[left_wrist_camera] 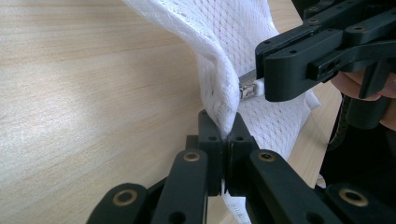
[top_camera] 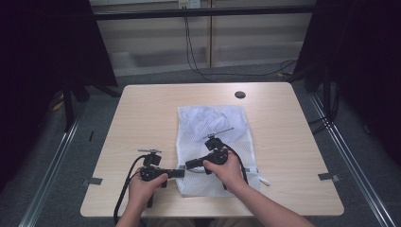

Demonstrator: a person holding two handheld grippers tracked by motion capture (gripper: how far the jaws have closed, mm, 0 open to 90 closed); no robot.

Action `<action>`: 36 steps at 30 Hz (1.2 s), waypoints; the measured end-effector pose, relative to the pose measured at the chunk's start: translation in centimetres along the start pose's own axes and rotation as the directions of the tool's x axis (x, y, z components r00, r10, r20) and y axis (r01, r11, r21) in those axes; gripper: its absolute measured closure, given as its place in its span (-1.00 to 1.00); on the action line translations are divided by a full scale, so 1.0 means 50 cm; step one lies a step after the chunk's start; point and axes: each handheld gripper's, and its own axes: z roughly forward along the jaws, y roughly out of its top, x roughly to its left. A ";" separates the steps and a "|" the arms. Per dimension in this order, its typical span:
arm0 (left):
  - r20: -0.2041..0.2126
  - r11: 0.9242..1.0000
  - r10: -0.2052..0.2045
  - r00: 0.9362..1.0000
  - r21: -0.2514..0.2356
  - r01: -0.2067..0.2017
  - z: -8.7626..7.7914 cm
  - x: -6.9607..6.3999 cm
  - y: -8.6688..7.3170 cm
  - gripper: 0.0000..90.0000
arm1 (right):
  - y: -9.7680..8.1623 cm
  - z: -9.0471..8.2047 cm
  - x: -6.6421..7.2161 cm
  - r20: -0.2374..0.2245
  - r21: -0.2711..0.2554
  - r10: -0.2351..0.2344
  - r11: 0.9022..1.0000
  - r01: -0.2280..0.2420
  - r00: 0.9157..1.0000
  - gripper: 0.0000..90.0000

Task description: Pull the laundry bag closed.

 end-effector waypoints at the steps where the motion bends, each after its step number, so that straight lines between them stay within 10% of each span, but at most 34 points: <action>1: -0.004 1.000 0.005 1.000 0.000 -0.005 -0.001 0.001 0.000 0.96 | 0.000 -0.001 -0.001 0.007 -0.001 -0.007 1.000 0.007 1.000 0.93; 36: 0.008 1.000 -0.017 1.000 -0.009 0.018 -0.007 0.000 0.003 0.96 | -0.009 -0.021 -0.014 0.008 -0.005 0.009 1.000 -0.009 1.000 0.93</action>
